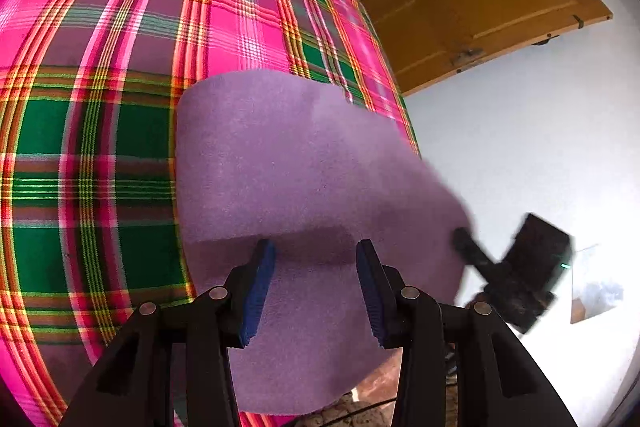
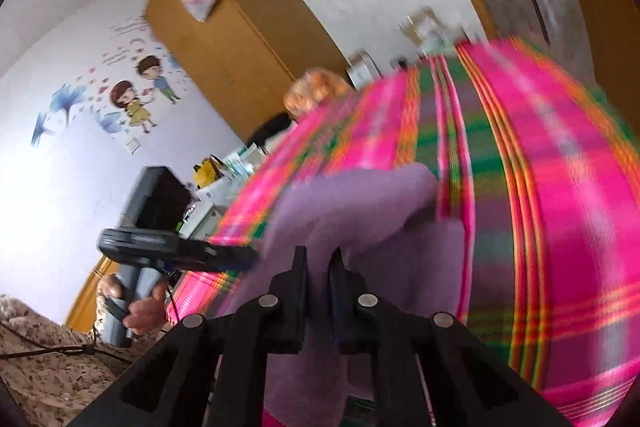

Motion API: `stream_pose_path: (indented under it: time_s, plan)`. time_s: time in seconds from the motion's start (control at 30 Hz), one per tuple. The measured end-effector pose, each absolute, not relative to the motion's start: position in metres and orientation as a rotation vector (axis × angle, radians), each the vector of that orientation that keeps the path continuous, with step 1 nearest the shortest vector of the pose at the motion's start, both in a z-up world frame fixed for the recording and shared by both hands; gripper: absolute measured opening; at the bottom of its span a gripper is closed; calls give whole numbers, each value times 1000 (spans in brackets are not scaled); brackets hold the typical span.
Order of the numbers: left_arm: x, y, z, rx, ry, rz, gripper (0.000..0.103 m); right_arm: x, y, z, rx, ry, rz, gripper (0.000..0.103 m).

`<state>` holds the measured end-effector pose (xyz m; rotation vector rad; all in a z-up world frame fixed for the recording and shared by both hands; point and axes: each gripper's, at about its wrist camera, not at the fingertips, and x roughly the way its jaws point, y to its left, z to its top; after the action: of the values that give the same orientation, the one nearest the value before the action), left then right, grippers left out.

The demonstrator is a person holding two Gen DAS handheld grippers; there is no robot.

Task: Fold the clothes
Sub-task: 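Lower the folded end onto the garment and open both grippers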

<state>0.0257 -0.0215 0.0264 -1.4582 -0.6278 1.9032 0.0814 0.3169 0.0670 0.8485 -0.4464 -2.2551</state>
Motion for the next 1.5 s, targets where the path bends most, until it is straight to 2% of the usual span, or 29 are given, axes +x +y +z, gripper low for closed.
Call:
stream_pose_path:
  time_s: [0.17, 0.43, 0.6, 0.77, 0.97, 1.1, 1.27, 1.5]
  plan:
    - [29, -7, 28, -1457, -565, 1898, 43, 90, 313, 88, 813, -390, -2299, 9]
    - [30, 3, 25, -1457, -501, 1908, 43, 62, 347, 9, 1118, -584, -2357, 10]
    - [27, 2, 21, -1468, -530, 1887, 43, 59, 350, -5, 1167, -547, -2385, 18]
    - [22, -6, 26, -1484, -562, 1870, 43, 62, 343, 8, 1158, -480, -2447, 25]
    - [10, -12, 39, -1437, -541, 1973, 43, 60, 323, 45, 991, -301, -2517, 25]
    - [-4, -12, 32, -1445, -564, 1975, 43, 36, 309, 36, 1027, -252, -2476, 25]
    - [-12, -11, 24, -1434, -589, 1957, 43, 15, 306, 9, 1142, -258, -2440, 24]
    - [-20, -13, 15, -1430, -647, 1913, 43, 10, 312, 2, 1160, -295, -2438, 23]
